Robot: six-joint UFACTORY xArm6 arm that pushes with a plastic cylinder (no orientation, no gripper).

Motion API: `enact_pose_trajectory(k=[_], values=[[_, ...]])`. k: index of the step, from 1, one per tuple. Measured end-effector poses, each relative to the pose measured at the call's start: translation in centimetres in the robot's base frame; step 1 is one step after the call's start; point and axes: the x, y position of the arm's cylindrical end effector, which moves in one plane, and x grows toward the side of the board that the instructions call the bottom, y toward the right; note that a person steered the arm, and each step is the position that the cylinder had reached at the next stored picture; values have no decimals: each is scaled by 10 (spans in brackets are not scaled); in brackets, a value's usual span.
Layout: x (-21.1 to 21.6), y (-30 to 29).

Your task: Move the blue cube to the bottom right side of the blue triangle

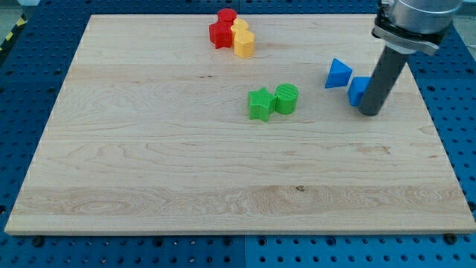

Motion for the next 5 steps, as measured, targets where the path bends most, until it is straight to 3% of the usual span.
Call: enact_pose_trajectory(k=[3,5], values=[[-14,-40],[-76,-105]])
